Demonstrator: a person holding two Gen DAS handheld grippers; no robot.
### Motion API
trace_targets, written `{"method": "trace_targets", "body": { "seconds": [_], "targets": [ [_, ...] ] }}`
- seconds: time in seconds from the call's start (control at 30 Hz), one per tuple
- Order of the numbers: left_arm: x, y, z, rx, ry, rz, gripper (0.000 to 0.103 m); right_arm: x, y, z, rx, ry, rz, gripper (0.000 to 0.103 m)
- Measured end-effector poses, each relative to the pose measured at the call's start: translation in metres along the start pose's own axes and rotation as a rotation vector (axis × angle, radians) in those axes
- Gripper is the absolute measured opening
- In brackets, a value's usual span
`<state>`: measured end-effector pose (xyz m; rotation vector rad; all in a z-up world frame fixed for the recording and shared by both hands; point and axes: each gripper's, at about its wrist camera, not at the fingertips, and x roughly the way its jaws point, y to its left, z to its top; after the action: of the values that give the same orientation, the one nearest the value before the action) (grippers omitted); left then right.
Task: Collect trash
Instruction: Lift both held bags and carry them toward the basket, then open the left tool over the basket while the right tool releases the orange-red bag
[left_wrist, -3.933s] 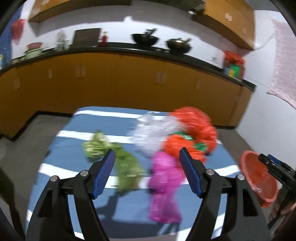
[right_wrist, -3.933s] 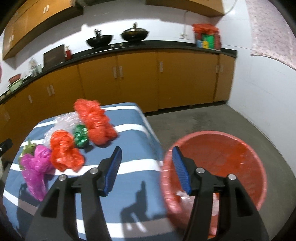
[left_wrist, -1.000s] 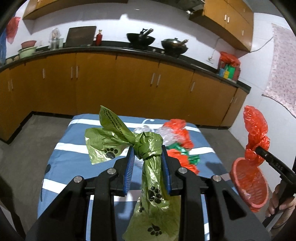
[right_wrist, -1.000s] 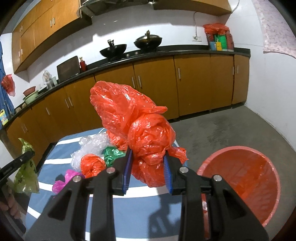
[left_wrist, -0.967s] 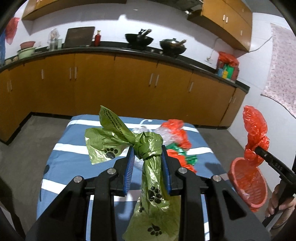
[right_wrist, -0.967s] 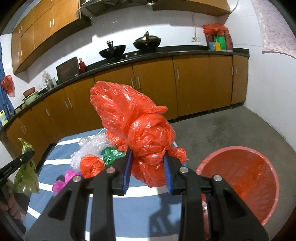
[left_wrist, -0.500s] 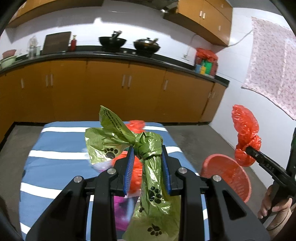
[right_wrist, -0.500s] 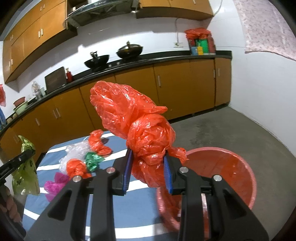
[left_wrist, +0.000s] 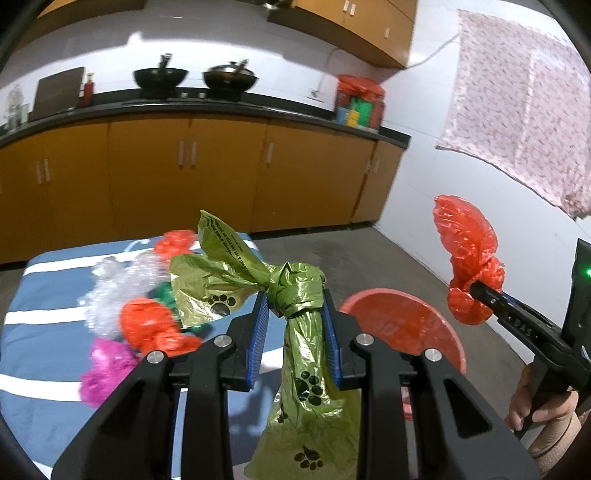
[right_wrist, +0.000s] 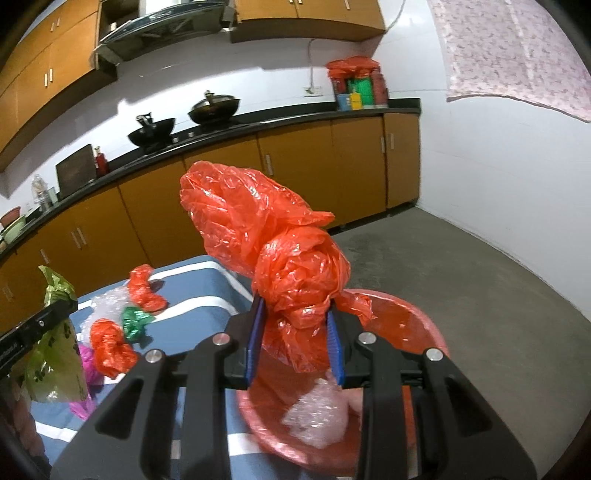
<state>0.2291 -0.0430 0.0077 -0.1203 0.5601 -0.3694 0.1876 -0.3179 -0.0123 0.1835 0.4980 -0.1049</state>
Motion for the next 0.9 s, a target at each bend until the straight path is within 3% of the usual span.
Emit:
{"method": "trace_targets", "body": {
  "seconds": [0.9],
  "targets": [
    [0.096,-0.093,-0.023,0.115,0.138,-0.157,0.029,0.042,-0.066,-0.025,0.082,0.079,-0.108,0.03]
  ]
}}
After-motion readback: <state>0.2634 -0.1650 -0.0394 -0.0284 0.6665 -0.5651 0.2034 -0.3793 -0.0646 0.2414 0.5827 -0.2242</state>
